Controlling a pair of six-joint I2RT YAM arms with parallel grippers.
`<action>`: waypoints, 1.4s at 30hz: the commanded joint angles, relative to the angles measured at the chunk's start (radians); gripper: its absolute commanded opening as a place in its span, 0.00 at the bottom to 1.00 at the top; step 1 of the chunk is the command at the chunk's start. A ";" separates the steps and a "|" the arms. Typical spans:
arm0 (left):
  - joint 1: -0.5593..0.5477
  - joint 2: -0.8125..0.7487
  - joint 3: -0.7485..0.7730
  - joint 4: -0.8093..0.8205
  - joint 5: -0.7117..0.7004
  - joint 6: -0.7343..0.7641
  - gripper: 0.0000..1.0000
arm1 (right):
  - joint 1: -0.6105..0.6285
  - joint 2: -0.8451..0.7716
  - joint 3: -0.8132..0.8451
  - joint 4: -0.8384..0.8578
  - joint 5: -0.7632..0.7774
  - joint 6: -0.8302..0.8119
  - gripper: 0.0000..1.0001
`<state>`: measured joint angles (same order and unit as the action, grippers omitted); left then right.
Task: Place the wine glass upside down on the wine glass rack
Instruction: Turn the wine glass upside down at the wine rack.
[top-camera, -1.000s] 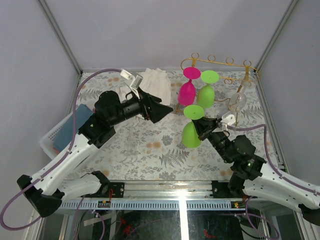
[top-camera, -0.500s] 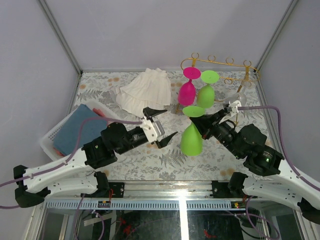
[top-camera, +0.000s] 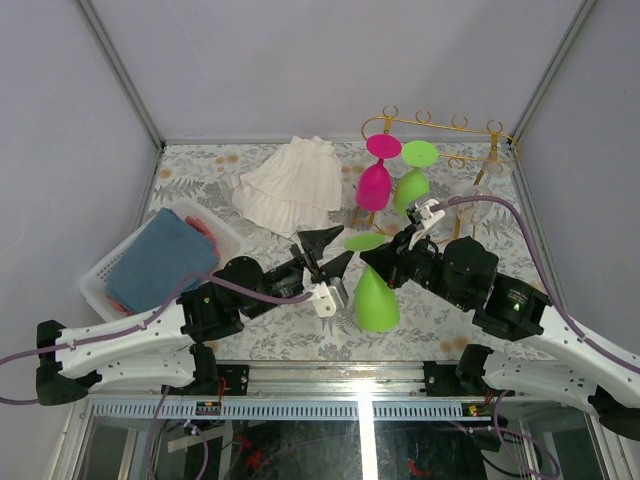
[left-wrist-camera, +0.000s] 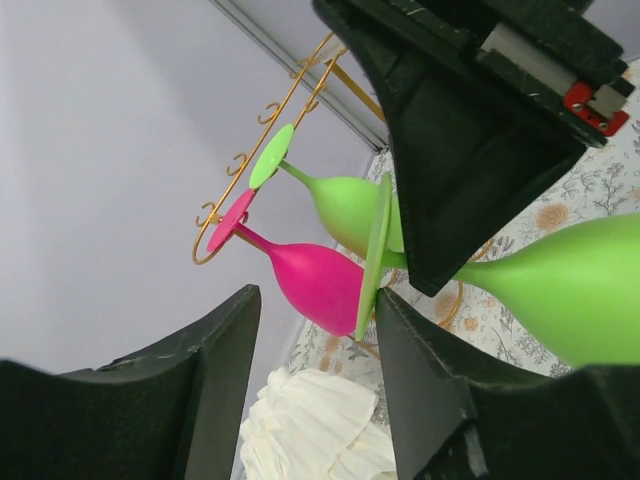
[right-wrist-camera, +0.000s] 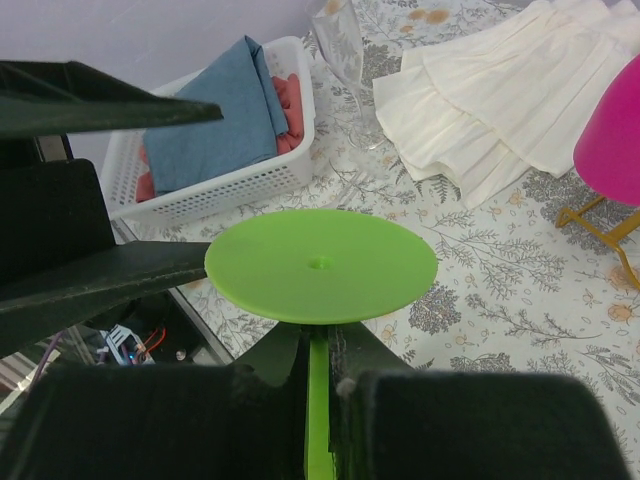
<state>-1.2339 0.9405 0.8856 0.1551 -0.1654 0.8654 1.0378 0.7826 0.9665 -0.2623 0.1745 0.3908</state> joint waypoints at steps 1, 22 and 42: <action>-0.012 0.002 0.014 0.028 0.026 0.051 0.46 | -0.004 -0.002 0.056 0.001 -0.043 -0.001 0.00; -0.013 0.046 0.063 -0.074 0.025 0.074 0.00 | -0.004 -0.096 -0.027 0.009 -0.022 -0.035 0.28; -0.013 0.054 0.072 -0.085 0.007 0.087 0.00 | -0.004 -0.056 -0.142 0.117 -0.114 -0.050 0.31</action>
<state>-1.2484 1.0000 0.9199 0.0181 -0.1314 0.9409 1.0378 0.7204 0.8330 -0.1989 0.0753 0.3653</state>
